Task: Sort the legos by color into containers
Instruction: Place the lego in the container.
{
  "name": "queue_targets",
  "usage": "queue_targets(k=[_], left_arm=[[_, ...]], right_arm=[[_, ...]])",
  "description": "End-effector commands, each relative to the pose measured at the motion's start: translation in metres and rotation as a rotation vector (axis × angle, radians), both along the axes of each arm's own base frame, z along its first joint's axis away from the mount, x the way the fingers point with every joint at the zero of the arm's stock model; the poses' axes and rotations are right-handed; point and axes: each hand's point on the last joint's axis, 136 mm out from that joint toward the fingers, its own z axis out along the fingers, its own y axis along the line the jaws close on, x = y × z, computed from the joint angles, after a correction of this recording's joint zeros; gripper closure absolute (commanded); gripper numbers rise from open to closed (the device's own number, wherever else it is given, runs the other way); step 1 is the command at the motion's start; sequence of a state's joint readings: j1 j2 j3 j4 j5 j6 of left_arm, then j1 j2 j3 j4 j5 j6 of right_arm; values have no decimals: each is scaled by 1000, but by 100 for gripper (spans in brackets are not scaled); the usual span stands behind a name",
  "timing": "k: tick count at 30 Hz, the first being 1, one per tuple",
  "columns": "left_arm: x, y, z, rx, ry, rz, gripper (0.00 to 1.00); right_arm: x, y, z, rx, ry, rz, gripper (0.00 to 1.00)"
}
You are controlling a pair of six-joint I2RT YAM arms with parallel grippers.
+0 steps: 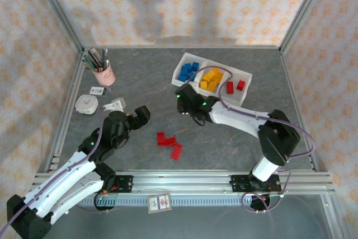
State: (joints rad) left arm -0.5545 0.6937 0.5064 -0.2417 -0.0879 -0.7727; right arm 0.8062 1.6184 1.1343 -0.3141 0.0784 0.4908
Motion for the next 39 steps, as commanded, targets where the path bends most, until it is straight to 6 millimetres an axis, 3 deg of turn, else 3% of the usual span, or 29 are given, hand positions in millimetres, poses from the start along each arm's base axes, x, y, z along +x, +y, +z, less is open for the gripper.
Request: queue_targets(k=[1, 7, 11, 15, 22, 27, 32, 39], left_arm=[[15, -24, 28, -27, -73, -92, 1], [38, -56, 33, -22, -57, -191, 1], [51, -76, 32, -50, -51, -247, 1], [62, -90, 30, -65, -43, -277, 1], [71, -98, 24, -47, -28, -292, 1], [73, -95, 23, -30, -27, -284, 1], [73, -91, 23, -25, -30, -274, 1], [70, -85, 26, -29, -43, -258, 1]], right_arm=[[21, -54, 15, -8, -40, -149, 76], [56, -140, 39, 2, -108, -348, 74], [77, -185, 33, -32, -113, -455, 74], [97, -214, 19, -47, -99, -506, 74], [135, -233, -1, -92, -70, -533, 72], [151, -236, 0, -101, -69, -539, 56], [152, -233, 17, -81, -99, -518, 52], [130, -202, 33, -39, -109, -416, 48]])
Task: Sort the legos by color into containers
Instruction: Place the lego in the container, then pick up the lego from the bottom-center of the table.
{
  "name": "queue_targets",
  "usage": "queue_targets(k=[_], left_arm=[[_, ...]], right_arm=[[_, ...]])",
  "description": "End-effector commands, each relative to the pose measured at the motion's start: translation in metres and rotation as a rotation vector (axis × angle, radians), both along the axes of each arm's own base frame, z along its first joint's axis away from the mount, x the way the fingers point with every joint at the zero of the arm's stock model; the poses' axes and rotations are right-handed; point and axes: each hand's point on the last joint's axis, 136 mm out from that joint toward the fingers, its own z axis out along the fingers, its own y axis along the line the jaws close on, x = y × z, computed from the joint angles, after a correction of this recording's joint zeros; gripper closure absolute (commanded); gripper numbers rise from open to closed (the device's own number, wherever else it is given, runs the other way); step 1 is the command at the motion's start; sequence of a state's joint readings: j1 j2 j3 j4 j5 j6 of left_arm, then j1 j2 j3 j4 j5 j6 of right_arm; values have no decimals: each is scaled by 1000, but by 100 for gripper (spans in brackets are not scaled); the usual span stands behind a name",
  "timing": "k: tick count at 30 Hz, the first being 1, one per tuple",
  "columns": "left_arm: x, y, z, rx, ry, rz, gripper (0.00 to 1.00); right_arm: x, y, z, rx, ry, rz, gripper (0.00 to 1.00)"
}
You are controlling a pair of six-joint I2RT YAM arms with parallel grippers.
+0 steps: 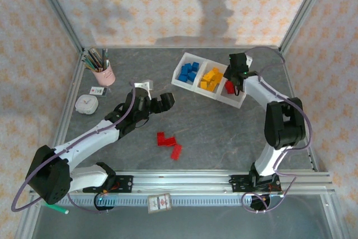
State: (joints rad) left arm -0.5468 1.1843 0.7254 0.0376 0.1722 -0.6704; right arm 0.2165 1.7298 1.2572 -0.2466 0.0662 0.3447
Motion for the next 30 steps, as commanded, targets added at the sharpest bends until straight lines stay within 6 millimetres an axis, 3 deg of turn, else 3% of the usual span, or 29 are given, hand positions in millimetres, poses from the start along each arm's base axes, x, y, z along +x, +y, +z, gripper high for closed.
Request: queue_targets(k=[1, 6, 14, 30], left_arm=[[3, 7, 20, -9, -68, 19, 1], [-7, 20, 18, -4, -68, 49, 1], [-28, 48, 11, -4, -67, 135, 1], [-79, 108, -16, 3, -12, 324, 1]], right_arm=[[-17, 23, 22, 2, -27, 76, 47], [-47, 60, 26, 11, -23, 175, 44], [-104, 134, 13, 25, 38, 393, 39], [-224, 269, -42, 53, 181, 715, 29]])
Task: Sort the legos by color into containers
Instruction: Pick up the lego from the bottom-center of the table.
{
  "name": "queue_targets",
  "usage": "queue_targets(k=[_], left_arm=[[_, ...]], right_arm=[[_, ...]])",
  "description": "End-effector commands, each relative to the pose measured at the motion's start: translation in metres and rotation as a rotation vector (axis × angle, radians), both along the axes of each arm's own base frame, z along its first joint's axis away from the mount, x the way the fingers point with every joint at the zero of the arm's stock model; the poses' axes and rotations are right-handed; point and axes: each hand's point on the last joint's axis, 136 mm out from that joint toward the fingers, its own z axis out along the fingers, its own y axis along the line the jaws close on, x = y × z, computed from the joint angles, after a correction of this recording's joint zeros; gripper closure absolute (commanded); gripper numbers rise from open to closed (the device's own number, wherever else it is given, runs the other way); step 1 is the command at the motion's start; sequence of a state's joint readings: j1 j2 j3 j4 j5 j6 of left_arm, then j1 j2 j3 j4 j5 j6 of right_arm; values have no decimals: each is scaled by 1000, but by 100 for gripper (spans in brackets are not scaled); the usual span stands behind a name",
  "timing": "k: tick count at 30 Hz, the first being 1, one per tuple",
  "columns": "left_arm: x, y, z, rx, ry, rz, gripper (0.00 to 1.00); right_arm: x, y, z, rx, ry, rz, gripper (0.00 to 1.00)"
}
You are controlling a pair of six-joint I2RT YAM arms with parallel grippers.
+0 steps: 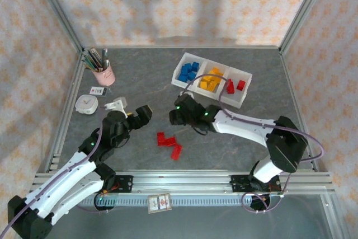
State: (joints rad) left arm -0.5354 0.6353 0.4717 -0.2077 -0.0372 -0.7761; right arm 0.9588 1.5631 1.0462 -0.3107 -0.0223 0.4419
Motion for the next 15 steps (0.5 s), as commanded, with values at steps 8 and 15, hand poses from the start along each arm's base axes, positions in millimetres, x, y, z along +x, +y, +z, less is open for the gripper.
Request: queue_targets(k=[8, 15], left_arm=[[-24, 38, -19, 8, 48, 146, 1], [-29, 45, -23, 5, 54, 174, 1]], right_arm=[[-42, 55, -47, -55, 80, 80, 26], [-40, 73, -59, -95, 85, 97, 26]])
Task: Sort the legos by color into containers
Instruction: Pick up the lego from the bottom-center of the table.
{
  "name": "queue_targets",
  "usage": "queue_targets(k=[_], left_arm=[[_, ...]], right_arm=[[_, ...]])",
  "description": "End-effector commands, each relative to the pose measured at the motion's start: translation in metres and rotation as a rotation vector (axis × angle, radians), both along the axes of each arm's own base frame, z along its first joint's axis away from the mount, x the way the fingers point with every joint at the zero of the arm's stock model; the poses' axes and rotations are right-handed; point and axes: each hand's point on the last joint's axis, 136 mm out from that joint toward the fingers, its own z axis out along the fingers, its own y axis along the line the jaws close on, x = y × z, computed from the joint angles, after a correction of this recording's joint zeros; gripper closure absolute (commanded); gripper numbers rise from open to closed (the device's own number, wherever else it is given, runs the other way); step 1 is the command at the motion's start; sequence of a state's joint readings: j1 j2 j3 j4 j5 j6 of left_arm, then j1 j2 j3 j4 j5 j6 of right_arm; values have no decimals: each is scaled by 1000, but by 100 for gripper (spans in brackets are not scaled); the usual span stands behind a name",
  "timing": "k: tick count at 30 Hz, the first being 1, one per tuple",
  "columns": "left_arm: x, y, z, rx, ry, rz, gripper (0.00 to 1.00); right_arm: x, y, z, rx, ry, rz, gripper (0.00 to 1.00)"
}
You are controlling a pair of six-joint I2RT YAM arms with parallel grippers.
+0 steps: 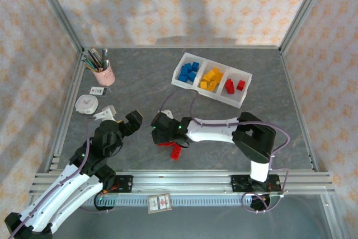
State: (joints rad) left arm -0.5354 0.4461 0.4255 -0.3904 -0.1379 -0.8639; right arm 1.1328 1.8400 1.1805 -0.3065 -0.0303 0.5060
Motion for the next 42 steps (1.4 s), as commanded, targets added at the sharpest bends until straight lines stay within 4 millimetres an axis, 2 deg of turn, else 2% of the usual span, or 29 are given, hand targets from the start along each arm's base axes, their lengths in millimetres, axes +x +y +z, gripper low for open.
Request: queue_targets(k=[1, 14, 26, 28, 34, 38, 42], left_arm=[[-4, 11, -9, 21, 27, 48, 1], [-6, 16, -11, 27, 26, 65, 1], [-5, 16, -8, 29, 20, 68, 1], [-5, 16, -7, 28, 16, 67, 1], [-2, 13, 3, 28, 2, 54, 1], [2, 9, 11, 35, -9, 35, 1], [9, -3, 22, 35, -29, -12, 1]], right_arm=[[8, 5, 2, -8, -17, -27, 27], [12, 17, -22, -79, 7, -10, 44], [11, 24, -31, -99, 14, -2, 62], [12, 26, -25, -83, 9, -3, 65], [19, 29, 12, -1, -35, -25, 68], [29, 19, 41, 73, -58, -70, 69], [45, -3, 66, 141, -77, -142, 69]])
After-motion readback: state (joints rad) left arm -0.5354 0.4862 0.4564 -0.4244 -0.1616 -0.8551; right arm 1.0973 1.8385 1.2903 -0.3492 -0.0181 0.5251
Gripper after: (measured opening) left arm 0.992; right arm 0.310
